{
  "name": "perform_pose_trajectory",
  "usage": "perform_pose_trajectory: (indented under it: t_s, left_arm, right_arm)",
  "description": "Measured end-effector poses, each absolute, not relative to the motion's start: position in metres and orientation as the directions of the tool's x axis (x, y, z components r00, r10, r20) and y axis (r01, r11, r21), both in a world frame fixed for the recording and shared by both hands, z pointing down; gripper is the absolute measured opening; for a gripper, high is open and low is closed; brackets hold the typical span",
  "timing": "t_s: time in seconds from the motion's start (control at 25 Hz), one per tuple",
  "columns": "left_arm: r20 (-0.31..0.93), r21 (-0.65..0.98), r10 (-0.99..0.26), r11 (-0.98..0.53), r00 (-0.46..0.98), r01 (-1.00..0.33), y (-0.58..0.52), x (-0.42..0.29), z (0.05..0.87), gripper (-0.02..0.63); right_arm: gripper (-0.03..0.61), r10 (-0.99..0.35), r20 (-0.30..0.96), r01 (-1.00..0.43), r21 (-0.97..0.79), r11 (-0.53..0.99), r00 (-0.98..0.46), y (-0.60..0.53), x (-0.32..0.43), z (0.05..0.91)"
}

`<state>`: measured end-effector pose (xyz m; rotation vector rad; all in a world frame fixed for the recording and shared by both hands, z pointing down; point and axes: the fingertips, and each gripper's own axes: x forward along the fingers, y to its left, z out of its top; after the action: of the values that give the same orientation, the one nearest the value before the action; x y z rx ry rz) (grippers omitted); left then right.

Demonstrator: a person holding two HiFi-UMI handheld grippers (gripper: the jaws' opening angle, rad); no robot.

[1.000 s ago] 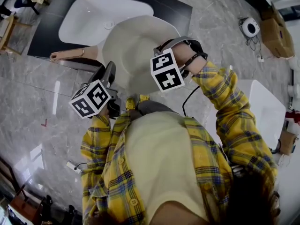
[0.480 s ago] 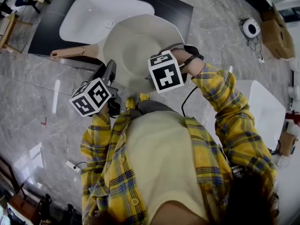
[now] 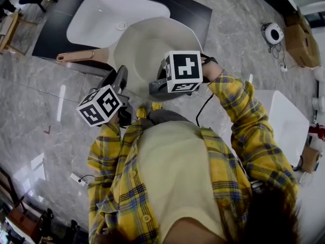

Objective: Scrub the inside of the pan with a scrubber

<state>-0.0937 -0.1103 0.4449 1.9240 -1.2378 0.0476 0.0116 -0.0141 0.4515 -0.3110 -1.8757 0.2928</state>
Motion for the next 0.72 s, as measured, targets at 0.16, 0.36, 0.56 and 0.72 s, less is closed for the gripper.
perform_pose_trajectory:
  t_s: [0.16,0.36,0.56,0.72]
  left_arm:
    - [0.438,0.615,-0.740,-0.168,0.511,-0.770,-0.110,-0.093,0.445,0.114]
    - [0.442,0.609,-0.738,-0.170,0.509,-0.775,-0.110,-0.093,0.445,0.113]
    - [0.450,0.592,-0.740,-0.171,0.499,-0.788,-0.110,-0.093,0.445,0.112]
    - [0.452,0.593,-0.741,-0.165,0.496,-0.788,-0.111,-0.094,0.444,0.110]
  right_arm:
    - [0.083,0.294,0.866,-0.012,-0.326,0.945,-0.405,-0.031,0.005,0.450]
    - [0.083,0.060,0.849,-0.157,-0.166,0.974,-0.525,-0.076,0.003,0.439]
    - [0.083,-0.177,0.799,-0.336,-0.033,0.941,-0.574,-0.125,0.010,0.426]
    - [0.083,-0.384,0.765,-0.420,0.163,0.893,-0.517,-0.158,0.021,0.421]
